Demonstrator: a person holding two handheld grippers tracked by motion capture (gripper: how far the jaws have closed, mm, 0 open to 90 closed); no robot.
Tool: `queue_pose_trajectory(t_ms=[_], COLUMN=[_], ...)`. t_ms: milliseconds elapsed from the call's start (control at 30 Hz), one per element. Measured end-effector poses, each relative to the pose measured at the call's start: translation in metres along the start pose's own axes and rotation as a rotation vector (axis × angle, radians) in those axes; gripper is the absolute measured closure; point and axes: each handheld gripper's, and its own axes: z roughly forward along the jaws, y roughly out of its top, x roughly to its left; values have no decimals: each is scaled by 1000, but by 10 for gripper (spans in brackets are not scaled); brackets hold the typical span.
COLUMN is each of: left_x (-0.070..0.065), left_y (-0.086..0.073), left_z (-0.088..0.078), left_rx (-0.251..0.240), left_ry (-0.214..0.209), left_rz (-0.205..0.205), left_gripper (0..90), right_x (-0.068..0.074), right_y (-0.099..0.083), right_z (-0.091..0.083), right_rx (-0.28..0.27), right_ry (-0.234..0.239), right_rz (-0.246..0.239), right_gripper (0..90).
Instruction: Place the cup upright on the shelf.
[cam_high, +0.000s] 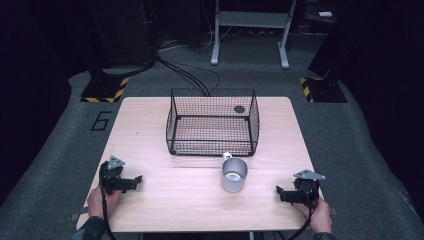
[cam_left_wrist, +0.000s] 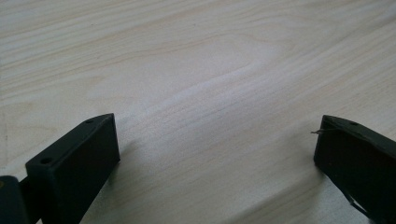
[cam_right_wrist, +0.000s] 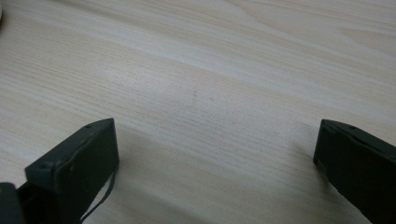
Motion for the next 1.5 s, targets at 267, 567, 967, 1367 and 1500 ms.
queue_pose_trajectory(t_ms=[267, 567, 967, 1367, 1500], left_x=[0, 0, 0, 0, 0], left_y=[0, 0, 0, 0, 0], left_z=[1, 1, 1, 1, 1], left_rx=[-7, -8, -7, -7, -8], left_ry=[1, 6, 6, 7, 7], left_rz=[-3, 0, 1, 2, 0], left_gripper=[2, 2, 2, 2, 2], right_x=[0, 6, 32, 65, 73], right_y=[-1, 4, 32, 57, 64], right_z=[-2, -9, -34, -46, -46], right_rx=[-1, 11, -29, -53, -52], right_ry=[-21, -20, 66, 147, 166], right_rz=[16, 70, 67, 22, -9], right_gripper=[0, 0, 0, 0, 0])
